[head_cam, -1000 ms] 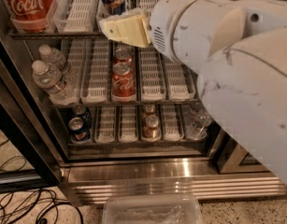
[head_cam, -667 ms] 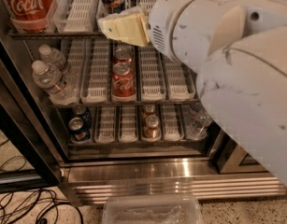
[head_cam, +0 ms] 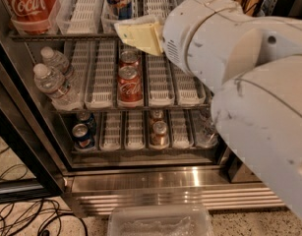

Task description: Pick redbull can from top shelf of fridge

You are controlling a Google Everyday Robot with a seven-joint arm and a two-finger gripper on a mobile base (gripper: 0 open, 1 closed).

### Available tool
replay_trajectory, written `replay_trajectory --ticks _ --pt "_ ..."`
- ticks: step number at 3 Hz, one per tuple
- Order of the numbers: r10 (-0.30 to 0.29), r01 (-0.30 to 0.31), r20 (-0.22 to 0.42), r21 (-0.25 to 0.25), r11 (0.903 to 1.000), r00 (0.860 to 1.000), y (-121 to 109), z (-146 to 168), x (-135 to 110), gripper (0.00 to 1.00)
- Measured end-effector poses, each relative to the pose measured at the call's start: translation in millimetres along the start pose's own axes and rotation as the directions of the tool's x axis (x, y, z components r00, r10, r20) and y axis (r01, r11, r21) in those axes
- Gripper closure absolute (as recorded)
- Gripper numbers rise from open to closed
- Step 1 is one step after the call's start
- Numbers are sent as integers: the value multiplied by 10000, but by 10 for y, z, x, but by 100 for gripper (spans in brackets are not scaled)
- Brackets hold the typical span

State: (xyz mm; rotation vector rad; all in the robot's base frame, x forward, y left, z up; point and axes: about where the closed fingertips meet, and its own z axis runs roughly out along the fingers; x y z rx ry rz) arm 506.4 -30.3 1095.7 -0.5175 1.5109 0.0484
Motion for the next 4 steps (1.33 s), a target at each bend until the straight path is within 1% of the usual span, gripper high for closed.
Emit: replay_trajectory --ticks 1,2,3,4 --pt "-234 234 206 11 9997 9995 34 -6 7 11" --pt "-299 304 335 -133 9995 9990 106 35 21 15" --pt "-125 138 370 -366 9992 9992 160 106 76 19" --pt "15 -1 355 -401 9992 9994 125 138 149 20"
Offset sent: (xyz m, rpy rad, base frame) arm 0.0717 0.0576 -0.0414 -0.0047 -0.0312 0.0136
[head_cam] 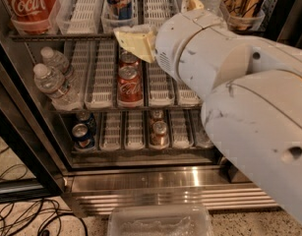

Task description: Pick redbull can from top shelf of fridge

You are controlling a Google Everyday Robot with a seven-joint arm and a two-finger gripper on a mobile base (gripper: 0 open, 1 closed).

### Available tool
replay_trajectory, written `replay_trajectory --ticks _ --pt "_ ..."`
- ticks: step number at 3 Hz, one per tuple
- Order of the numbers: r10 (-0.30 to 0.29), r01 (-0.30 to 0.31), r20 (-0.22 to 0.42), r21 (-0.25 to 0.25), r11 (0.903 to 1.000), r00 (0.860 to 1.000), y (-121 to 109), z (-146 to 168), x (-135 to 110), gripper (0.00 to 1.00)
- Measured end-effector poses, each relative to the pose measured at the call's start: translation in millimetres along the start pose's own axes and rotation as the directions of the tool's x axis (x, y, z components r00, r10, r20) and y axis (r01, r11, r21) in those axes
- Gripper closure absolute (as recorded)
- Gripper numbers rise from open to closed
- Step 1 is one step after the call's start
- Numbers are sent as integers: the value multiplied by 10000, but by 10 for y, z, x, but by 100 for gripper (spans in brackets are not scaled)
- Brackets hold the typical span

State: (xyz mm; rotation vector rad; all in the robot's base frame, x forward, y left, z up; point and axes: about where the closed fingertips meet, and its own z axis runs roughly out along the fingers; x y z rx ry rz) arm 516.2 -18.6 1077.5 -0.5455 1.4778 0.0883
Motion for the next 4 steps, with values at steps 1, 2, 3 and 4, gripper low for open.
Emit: replay_trajectory --ticks 1,2,3,4 --pt "-9 9 8 1 10000 10000 3 0 -9 7" --pt "-6 6 12 -2 10000 10000 5 1 -10 0" --pt "151 -147 245 -166 9998 9996 88 46 -65 0" --pt "523 -489 679 -506 9975 9963 202 162 -55 0"
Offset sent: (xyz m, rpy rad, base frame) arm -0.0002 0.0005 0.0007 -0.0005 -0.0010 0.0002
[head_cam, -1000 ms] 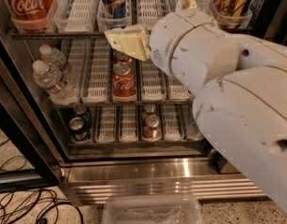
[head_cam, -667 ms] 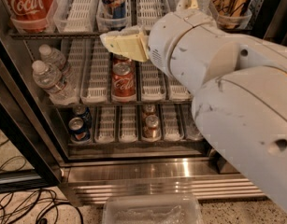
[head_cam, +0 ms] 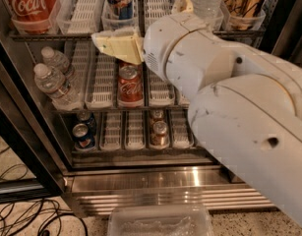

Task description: Pick redbull can from top shelf of fridge

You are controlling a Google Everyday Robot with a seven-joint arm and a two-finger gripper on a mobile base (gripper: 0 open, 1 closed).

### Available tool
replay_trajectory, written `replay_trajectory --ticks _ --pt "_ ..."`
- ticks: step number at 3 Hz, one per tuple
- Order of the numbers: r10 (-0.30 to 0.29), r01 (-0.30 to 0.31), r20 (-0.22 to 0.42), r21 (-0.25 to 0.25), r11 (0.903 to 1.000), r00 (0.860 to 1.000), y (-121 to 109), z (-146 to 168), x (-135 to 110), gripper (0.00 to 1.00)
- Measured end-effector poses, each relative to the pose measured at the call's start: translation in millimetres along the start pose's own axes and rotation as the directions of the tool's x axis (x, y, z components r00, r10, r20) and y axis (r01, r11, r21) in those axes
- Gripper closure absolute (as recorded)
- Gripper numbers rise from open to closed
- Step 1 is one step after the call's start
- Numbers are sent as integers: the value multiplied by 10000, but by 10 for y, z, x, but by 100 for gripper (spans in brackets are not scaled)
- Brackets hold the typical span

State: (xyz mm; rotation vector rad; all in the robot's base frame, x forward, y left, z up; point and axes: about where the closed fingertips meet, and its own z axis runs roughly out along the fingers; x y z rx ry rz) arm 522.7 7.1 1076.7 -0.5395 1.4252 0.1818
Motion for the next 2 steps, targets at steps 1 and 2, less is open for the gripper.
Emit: replay_trajectory --ticks 1,2 --pt "231 -220 380 -276 9994 9990 53 168 34 17" --pt "253 -234 668 -298 9993 9974 58 322 51 17"
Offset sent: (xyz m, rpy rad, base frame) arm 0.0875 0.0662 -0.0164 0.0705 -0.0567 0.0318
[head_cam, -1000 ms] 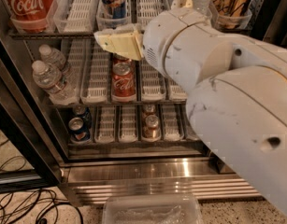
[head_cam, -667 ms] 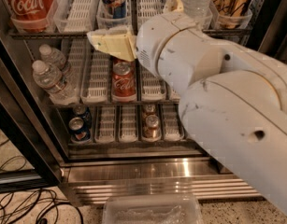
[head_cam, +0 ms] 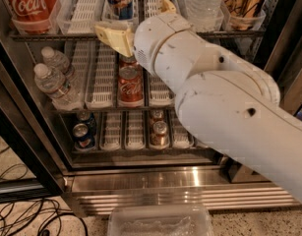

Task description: Pick redbull can from top shelf of fridge

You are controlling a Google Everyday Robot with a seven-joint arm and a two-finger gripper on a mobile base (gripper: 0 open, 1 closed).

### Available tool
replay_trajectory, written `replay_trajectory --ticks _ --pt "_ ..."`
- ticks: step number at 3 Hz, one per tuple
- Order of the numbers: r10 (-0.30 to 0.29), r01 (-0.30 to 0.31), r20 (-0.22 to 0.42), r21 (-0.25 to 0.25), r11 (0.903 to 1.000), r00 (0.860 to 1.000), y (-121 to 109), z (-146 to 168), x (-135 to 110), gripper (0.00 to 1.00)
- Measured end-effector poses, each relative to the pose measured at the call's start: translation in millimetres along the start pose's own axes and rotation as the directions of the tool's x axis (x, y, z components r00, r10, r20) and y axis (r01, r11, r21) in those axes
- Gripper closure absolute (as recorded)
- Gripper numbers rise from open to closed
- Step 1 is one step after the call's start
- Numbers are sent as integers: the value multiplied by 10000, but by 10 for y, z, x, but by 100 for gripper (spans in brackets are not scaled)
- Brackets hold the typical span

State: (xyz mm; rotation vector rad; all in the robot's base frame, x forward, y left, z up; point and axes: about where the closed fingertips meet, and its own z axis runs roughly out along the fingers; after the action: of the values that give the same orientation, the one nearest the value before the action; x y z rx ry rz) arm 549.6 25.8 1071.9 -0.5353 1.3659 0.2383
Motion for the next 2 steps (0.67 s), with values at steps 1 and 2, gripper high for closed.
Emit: replay_trajectory --ticks 1,2 --pt "-109 103 275 211 9997 9996 -36 153 4 17" --pt "-337 315 516 430 9986 9981 -32 344 -30 18"
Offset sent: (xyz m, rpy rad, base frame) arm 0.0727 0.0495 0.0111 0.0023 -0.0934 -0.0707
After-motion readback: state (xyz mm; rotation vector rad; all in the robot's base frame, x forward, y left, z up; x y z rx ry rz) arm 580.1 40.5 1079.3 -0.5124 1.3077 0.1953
